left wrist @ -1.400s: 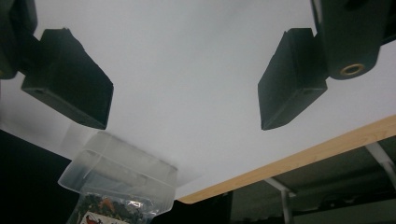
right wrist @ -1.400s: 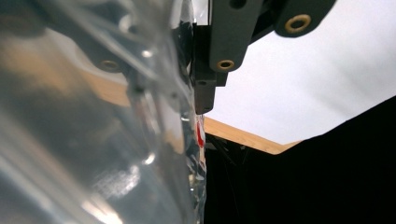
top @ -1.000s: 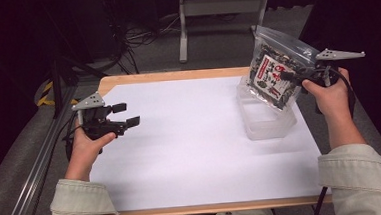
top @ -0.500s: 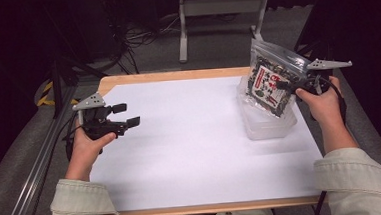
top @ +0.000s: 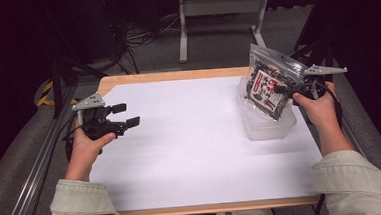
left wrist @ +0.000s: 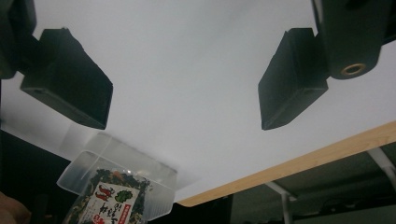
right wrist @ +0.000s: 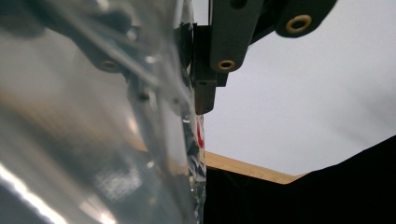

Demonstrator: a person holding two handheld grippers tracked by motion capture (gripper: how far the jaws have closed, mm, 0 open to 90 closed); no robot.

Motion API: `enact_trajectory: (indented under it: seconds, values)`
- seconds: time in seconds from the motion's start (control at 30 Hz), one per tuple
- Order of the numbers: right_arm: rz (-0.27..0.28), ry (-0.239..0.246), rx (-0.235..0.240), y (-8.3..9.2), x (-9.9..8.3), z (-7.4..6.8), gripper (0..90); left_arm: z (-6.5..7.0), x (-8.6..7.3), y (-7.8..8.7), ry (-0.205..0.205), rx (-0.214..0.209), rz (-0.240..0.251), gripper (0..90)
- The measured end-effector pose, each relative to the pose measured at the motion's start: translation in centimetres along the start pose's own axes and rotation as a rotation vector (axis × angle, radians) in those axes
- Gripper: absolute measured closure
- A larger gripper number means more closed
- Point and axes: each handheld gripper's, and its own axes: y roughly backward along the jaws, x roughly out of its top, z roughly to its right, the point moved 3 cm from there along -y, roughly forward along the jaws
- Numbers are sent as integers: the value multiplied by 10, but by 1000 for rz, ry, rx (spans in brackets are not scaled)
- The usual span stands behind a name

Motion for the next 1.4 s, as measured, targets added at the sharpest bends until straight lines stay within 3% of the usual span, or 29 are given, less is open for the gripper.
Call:
enact_trajectory:
  seconds: [0.17,0.23,0.37,0.57,0.73,0.87,1.0,1.1,1.4]
  values:
    - [27,-35,3,1,-7,5,752,1,0,-1,9,-1,1,186]
    - [30,-70,3,1,-9,11,752,1,0,0,8,0,2,186]
    - [21,-89,2,-2,-11,14,751,1,0,0,8,-1,2,186]
    - [3,-80,7,-5,-13,12,753,2,-1,-1,18,-1,-3,186]
    - [-2,-74,5,-5,-13,11,752,2,0,-1,-1,-6,-8,186]
    - [1,-72,4,-4,-12,11,745,2,-3,-1,15,-4,-7,186]
    - [11,-63,-50,-1,-7,13,626,0,-6,-2,21,1,-17,186]
    - [28,-83,-41,1,-5,13,579,0,-7,-2,23,0,-18,186]
    - [92,-72,-66,10,5,14,362,-1,-9,-1,15,7,-25,186]
